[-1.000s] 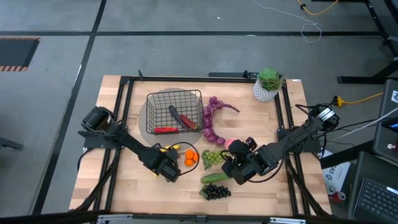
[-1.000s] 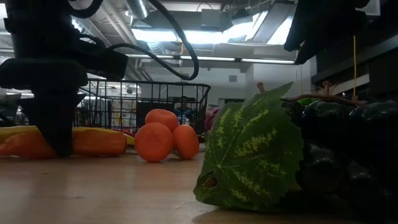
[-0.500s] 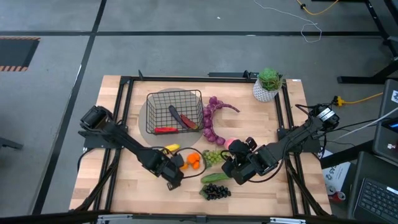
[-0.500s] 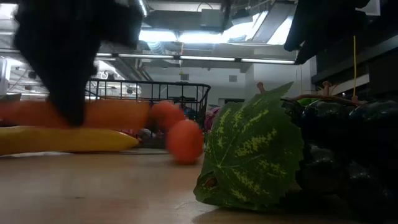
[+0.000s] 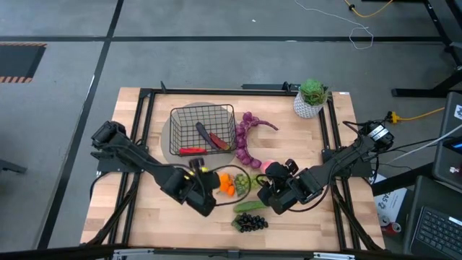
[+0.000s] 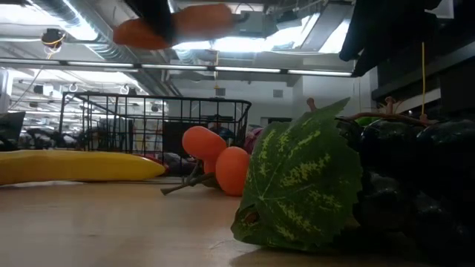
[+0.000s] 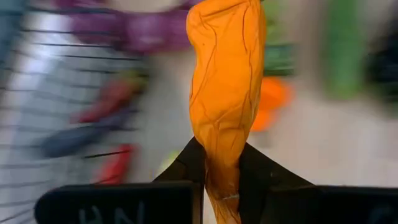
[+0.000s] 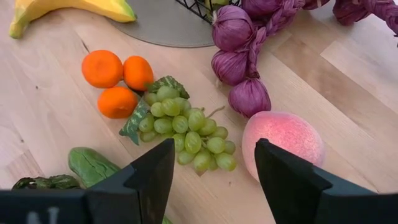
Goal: Build produce basket
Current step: Put the orange chili pepper into the wire basket
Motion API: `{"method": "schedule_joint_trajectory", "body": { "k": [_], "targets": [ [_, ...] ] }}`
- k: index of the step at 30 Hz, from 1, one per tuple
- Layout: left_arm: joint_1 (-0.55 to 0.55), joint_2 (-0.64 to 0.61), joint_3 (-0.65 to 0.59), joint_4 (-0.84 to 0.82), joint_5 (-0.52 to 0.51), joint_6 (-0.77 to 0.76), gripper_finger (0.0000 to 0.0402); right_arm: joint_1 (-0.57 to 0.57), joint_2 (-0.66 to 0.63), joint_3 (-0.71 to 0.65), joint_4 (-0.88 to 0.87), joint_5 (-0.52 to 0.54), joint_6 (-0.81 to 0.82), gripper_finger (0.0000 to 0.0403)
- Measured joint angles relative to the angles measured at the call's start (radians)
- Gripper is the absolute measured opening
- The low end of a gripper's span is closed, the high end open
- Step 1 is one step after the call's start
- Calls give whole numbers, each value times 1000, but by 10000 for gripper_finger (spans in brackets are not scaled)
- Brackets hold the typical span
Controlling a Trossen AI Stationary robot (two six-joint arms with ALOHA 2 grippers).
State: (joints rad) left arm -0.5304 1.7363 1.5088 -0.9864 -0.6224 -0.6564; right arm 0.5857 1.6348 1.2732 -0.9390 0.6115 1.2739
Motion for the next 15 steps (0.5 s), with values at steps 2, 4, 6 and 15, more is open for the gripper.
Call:
{"method": "schedule_joint_trajectory", "body": {
  "k": [2, 4, 6, 15],
  "targets": [
    [0, 0, 38, -103, -78, -1, 39, 0, 0, 0, 0, 0, 0, 221],
    [8, 0, 70, -187, -148, -2, 39, 0, 0, 0, 0, 4, 0, 221],
    [26, 1, 89, -268, -201, -9, 40, 0, 0, 0, 0, 22, -1, 221],
    [227, 2, 103, -585, -264, -35, 40, 0, 0, 0, 1, 49, -1, 221]
  ]
}}
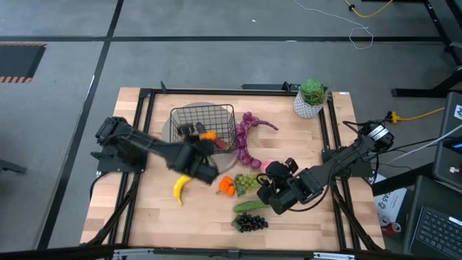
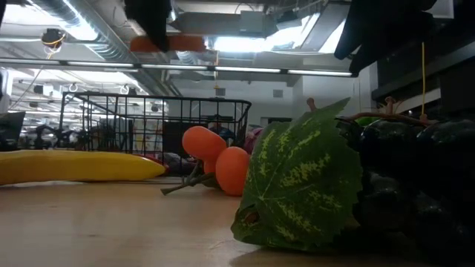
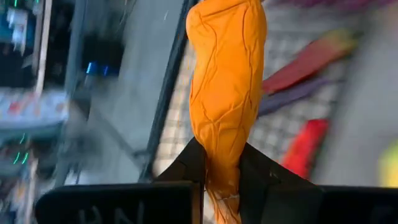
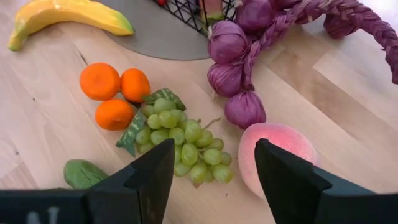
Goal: Build produce basket
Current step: Put the orange chili pepper into the wire basket
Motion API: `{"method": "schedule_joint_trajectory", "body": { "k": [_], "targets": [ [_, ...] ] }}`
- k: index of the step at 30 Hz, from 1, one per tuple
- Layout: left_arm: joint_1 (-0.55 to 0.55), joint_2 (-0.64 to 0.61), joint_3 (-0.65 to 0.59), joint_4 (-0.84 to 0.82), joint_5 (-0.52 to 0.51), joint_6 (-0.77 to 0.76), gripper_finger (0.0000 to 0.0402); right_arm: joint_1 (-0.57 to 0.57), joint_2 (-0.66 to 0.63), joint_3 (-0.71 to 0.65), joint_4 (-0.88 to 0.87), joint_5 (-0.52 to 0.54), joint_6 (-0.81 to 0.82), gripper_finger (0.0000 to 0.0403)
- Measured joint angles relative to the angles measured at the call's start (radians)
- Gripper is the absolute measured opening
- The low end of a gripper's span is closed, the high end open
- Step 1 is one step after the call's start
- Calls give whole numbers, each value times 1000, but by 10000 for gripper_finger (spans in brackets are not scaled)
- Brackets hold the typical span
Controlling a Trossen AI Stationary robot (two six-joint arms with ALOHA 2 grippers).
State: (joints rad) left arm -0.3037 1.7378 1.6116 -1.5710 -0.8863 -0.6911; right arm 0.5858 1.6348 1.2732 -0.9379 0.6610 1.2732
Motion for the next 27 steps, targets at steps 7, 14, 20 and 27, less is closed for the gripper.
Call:
{"method": "schedule_joint_trajectory", "body": {
  "k": [7, 14, 20, 27],
  "targets": [
    [203, -32, -44, 0, 63, 39, 40, 0, 0, 0, 8, 1, 0, 221],
    [330, -38, -111, 0, 88, 40, 41, 0, 0, 0, 14, 2, 0, 221],
    [378, -39, -193, 44, 39, -31, 65, 0, 0, 0, 14, 3, 0, 221],
    [375, -39, -233, 100, 80, -35, 140, 0, 0, 0, 14, 3, 0, 221]
  ]
}}
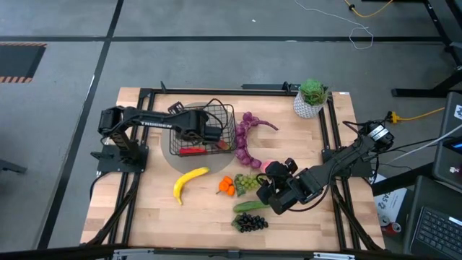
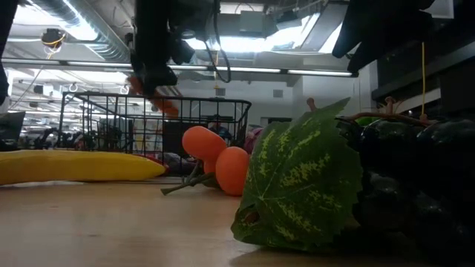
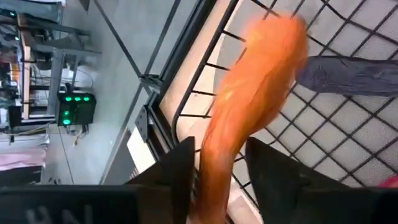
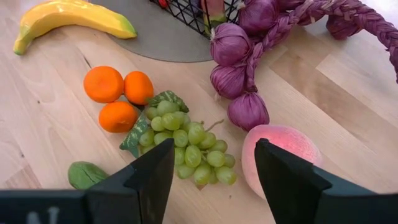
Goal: Build produce basket
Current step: Put the orange chili pepper into the wire basket, then adjust the wire basket
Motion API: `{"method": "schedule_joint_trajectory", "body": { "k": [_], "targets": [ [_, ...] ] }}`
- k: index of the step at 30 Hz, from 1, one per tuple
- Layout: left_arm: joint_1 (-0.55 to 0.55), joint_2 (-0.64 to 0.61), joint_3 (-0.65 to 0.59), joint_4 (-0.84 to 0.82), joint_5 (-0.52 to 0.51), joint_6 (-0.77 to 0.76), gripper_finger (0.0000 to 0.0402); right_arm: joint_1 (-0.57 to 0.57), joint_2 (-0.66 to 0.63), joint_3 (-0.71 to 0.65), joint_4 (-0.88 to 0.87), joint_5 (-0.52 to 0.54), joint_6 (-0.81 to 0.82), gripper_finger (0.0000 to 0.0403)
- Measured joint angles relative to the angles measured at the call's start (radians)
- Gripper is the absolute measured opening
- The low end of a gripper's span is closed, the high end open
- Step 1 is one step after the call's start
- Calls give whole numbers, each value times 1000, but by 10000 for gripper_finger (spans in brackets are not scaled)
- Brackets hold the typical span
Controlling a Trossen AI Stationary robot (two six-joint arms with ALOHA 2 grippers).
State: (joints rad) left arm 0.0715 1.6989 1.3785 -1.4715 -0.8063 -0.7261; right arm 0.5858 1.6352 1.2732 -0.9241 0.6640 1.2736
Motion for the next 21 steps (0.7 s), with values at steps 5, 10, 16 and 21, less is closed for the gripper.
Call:
{"method": "schedule_joint_trajectory", "body": {
  "k": [5, 10, 16, 21],
  "targets": [
    [-14, 0, -3, 12, 0, -5, 186, 0, 0, 0, 0, 0, 0, 221],
    [-31, 0, -3, 19, 1, -9, 208, 0, 0, 0, 0, -2, 0, 221],
    [-64, 0, -3, 19, 96, -31, 210, 0, 0, 0, 0, -3, 0, 221],
    [-116, 0, -3, 19, 274, -84, 207, 0, 0, 0, 0, -3, 1, 221]
  ]
}}
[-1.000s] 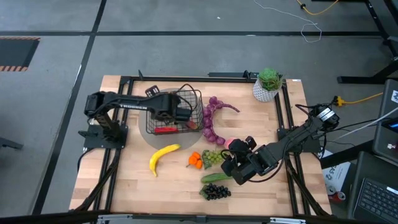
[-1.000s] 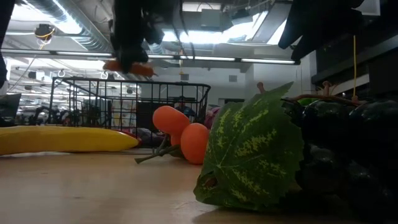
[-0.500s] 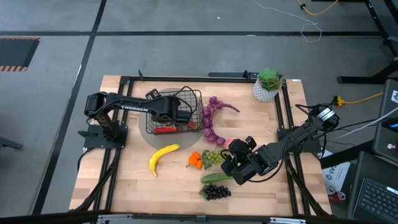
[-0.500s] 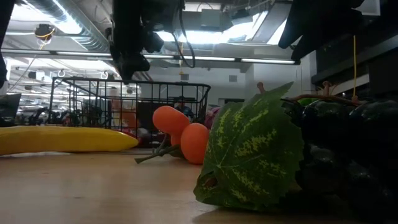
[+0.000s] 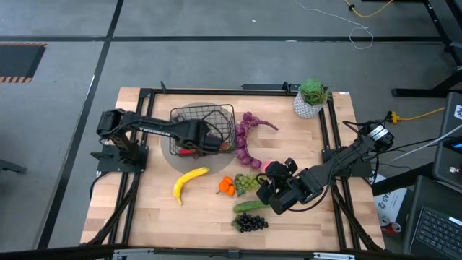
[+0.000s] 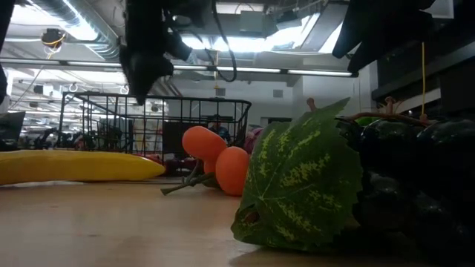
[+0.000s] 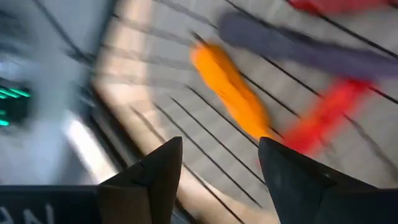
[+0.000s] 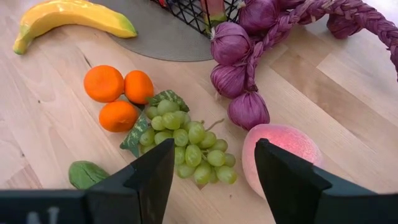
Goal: Build produce basket
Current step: Adjust the wire basket
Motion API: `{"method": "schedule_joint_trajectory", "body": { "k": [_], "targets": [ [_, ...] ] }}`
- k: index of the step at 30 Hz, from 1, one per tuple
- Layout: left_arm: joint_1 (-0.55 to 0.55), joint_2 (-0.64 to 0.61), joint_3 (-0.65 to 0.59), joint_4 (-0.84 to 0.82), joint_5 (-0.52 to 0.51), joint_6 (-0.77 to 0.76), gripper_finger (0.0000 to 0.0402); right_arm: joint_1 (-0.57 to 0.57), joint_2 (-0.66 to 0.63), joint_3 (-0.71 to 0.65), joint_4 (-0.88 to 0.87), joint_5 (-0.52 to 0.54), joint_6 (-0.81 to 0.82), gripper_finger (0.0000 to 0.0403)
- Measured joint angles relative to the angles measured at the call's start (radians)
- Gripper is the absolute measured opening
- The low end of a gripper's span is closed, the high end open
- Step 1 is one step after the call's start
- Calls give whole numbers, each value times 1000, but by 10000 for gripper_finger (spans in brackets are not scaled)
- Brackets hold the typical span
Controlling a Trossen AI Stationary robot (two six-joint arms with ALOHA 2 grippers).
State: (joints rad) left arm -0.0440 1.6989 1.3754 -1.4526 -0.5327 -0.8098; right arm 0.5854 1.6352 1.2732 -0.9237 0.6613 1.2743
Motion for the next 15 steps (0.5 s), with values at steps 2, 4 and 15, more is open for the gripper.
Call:
{"method": "schedule_joint_trajectory", "body": {
  "k": [2, 4, 15],
  "targets": [
    [-29, 0, 0, 0, 131, -59, 207, 0, 0, 0, 0, 0, 0, 221],
    [-66, 0, 0, -1, 248, -102, 206, 0, 0, 0, 0, 0, 0, 221],
    [-244, -21, 2, -2, 168, -131, 206, 0, 0, 0, 0, 1, 0, 221]
  ]
}}
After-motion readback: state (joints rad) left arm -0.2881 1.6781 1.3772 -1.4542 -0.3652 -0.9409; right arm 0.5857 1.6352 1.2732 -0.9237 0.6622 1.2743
